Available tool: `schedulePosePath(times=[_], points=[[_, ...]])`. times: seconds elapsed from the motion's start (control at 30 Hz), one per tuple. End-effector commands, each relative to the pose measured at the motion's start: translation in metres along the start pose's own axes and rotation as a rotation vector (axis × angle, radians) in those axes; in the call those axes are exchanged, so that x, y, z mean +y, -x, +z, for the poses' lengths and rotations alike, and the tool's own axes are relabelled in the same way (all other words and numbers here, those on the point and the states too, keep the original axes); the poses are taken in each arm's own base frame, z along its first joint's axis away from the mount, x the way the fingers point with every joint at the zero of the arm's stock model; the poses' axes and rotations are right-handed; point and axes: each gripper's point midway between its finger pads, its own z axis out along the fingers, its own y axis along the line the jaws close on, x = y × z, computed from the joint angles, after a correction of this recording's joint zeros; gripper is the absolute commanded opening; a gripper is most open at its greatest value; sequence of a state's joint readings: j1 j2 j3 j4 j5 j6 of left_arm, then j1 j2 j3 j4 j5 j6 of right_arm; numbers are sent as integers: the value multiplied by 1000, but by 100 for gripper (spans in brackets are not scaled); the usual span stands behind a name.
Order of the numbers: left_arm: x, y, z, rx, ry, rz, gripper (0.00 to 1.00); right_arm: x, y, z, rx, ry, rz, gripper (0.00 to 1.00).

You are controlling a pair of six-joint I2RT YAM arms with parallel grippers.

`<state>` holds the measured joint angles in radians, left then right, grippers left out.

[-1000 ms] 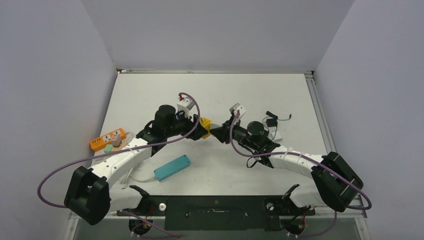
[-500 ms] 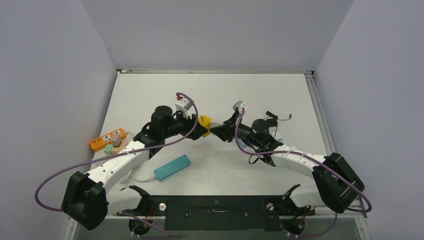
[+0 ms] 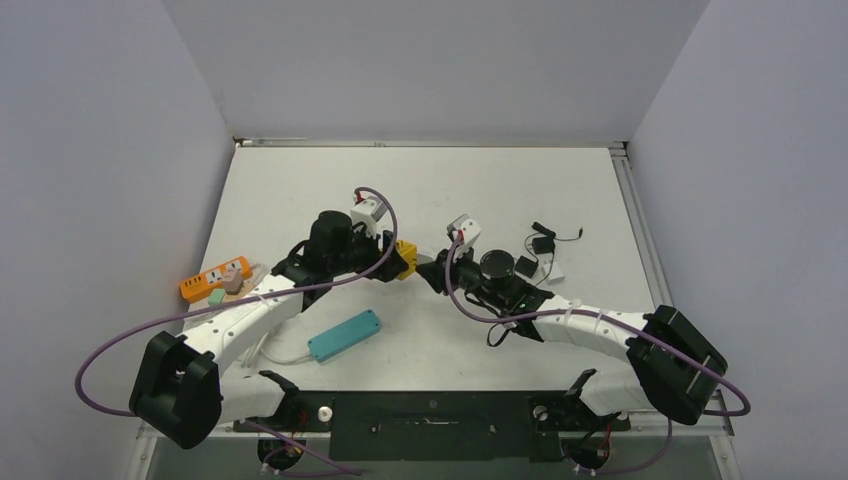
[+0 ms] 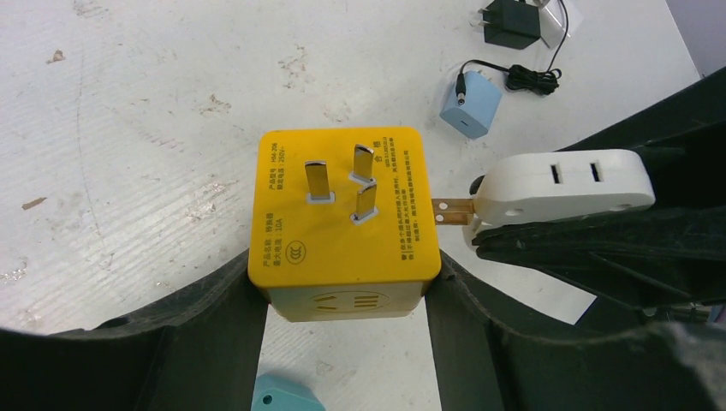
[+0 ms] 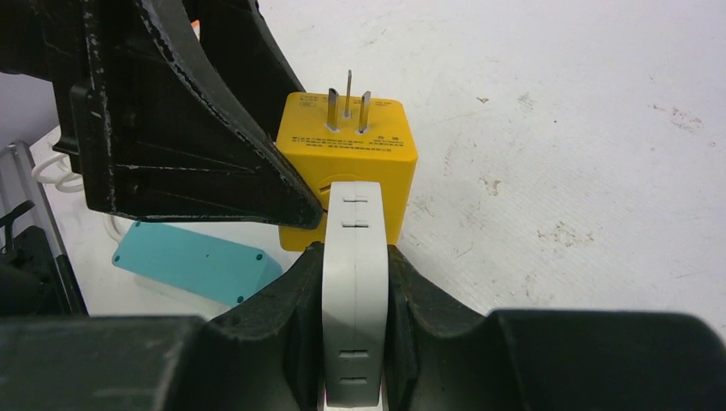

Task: Pull the plug off the socket
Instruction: Remove the plug from the socket.

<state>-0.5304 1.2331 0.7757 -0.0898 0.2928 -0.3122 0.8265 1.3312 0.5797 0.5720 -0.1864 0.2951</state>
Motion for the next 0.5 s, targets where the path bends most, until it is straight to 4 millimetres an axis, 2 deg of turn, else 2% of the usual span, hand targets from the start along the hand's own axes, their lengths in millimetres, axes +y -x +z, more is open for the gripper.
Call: schedulePosePath(times=[0.0, 0.03, 0.17, 0.33, 0.47], points=[[-16, 39, -6, -114, -59, 51, 0, -1, 35, -1, -89, 5, -10, 5], [-23, 45, -7, -144, -93, 68, 0, -6, 36, -2, -95, 6, 6, 5], [-32, 49, -12, -161, -141, 95, 0, -17, 40, -10, -118, 51, 62, 5], [-30, 50, -13, -166, -125, 92, 0, -25, 44, -14, -140, 60, 92, 5], [-22, 51, -15, -167, -84, 81, 0, -40, 43, -15, -135, -12, 100, 5]])
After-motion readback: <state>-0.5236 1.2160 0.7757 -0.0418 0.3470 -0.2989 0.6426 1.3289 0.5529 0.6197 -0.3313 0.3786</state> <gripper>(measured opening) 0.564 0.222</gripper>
